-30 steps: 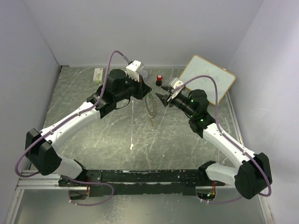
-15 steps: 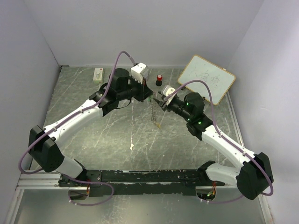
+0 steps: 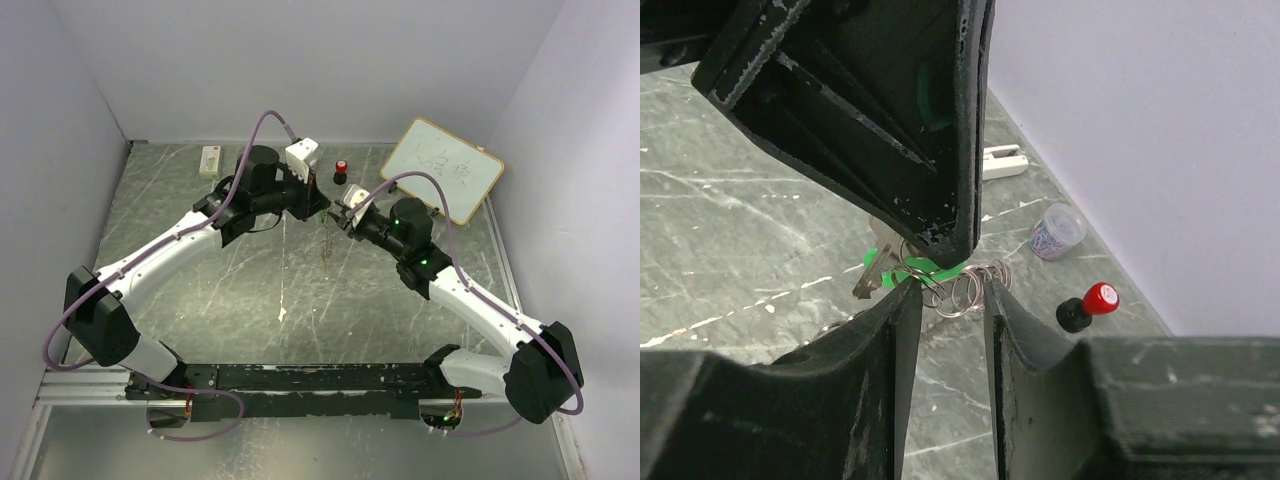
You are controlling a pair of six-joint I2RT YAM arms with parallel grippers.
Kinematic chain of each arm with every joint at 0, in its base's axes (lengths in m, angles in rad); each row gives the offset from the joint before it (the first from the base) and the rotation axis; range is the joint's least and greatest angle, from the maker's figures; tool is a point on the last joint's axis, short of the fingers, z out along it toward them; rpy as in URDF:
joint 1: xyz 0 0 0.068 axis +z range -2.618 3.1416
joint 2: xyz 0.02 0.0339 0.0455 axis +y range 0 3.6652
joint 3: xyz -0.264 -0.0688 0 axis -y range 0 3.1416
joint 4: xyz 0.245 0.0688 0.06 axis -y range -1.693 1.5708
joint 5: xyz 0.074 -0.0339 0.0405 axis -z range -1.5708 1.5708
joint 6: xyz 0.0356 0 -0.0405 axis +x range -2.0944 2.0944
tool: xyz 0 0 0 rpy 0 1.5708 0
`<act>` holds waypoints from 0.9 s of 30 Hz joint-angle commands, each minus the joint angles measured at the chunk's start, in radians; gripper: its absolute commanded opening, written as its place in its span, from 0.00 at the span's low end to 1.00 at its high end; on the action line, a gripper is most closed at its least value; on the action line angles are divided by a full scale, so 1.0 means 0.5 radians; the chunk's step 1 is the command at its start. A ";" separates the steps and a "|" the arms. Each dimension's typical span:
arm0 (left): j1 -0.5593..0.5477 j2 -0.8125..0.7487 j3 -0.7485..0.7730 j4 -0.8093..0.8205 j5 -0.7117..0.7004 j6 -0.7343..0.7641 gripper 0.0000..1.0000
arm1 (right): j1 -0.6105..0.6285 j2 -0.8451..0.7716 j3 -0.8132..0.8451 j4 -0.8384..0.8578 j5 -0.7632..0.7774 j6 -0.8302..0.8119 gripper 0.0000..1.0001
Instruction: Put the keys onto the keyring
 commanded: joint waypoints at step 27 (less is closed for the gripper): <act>-0.004 -0.165 -0.306 0.739 -0.213 -0.189 0.07 | 0.017 0.054 -0.333 1.222 0.509 1.373 0.00</act>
